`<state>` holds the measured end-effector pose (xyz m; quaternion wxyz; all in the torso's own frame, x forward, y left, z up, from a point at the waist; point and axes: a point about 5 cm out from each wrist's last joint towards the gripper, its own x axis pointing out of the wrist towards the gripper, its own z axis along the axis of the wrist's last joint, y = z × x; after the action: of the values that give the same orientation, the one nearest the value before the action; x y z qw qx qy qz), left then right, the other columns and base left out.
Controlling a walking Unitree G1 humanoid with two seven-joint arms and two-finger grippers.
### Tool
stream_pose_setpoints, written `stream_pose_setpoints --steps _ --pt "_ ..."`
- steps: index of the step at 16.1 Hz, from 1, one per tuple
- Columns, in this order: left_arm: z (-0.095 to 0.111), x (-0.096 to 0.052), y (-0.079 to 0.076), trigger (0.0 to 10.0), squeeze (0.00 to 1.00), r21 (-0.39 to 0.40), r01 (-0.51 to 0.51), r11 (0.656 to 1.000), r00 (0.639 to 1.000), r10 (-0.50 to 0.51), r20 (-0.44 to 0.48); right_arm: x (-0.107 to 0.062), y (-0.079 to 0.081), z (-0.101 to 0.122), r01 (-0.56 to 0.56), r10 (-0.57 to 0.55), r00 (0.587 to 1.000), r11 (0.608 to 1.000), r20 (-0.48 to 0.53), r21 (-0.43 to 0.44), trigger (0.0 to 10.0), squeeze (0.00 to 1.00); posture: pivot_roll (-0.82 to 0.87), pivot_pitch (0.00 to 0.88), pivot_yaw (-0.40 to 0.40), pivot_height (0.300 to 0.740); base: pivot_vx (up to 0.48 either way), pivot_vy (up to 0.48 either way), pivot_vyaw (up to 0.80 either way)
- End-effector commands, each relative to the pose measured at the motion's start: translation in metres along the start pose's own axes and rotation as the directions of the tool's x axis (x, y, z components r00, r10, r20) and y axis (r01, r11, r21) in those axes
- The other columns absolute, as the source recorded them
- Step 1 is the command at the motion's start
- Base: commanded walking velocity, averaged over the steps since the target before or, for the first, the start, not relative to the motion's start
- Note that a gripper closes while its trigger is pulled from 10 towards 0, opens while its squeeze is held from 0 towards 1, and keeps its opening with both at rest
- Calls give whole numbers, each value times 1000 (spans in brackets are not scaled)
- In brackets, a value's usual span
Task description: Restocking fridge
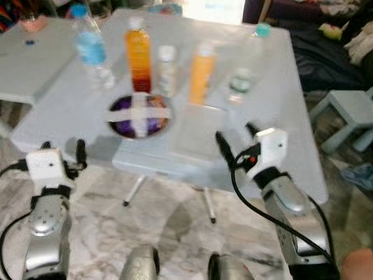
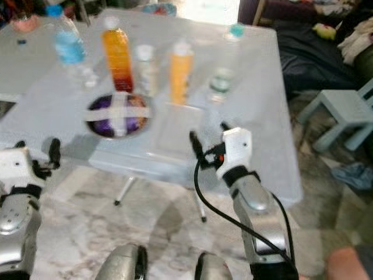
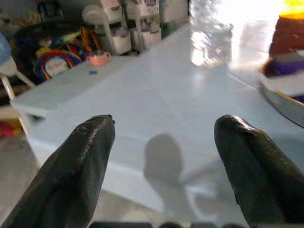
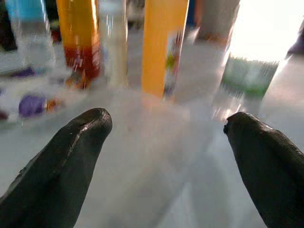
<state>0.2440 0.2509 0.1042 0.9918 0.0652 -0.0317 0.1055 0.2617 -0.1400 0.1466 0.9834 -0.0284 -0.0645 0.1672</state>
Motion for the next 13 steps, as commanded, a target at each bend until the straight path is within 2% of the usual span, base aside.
stream_pose_setpoints --steps 1,3,5,6,7,10,11,12,13 --pt "2 2 -8 10000 0 -9 30 1000 1000 -30 8 -6 -11 12 52 -46 998 991 50 -120 10000 0 34 128 -6 740 0 480 0" --pt "2 4 -12 10000 0 -5 48 999 999 -48 16 -6 -1 27 -3 34 993 965 115 -262 10000 0 30 127 -5 740 0 238 0" --pt "2 3 -17 10000 0 -5 64 998 998 -64 13 -5 0 33 26 6 991 971 135 -237 10000 0 28 126 -8 740 0 0 0" --pt "1 2 -20 10000 0 -5 73 997 997 -73 10 -5 -5 28 74 -54 993 979 108 -192 10000 0 31 125 -12 740 0 0 0" --pt "0 1 -21 10000 0 -6 75 997 997 -75 9 -6 -13 20 135 -129 990 985 60 -107 10000 0 32 124 -12 740 0 0 0" --pt "-2 -1 -25 10000 0 -1 98 995 995 -98 0 -8 -40 -8 302 -295 951 950 -91 74 10000 0 36 125 -13 740 0 0 0" --pt "-6 -3 -26 10000 0 -3 110 994 994 -110 -16 -9 -51 -18 360 -344 928 927 -143 108 10000 0 39 127 -12 740 0 0 0" --pt "-7 -4 -27 10000 0 -6 112 994 993 -112 -24 -9 -54 -21 368 -351 923 925 -156 96 10000 0 41 128 -10 740 0 0 0" --pt "-8 -6 -27 10000 0 -10 118 993 993 -118 -30 -8 -53 -24 334 -313 934 936 -172 110 10000 0 43 129 -7 740 0 0 0"
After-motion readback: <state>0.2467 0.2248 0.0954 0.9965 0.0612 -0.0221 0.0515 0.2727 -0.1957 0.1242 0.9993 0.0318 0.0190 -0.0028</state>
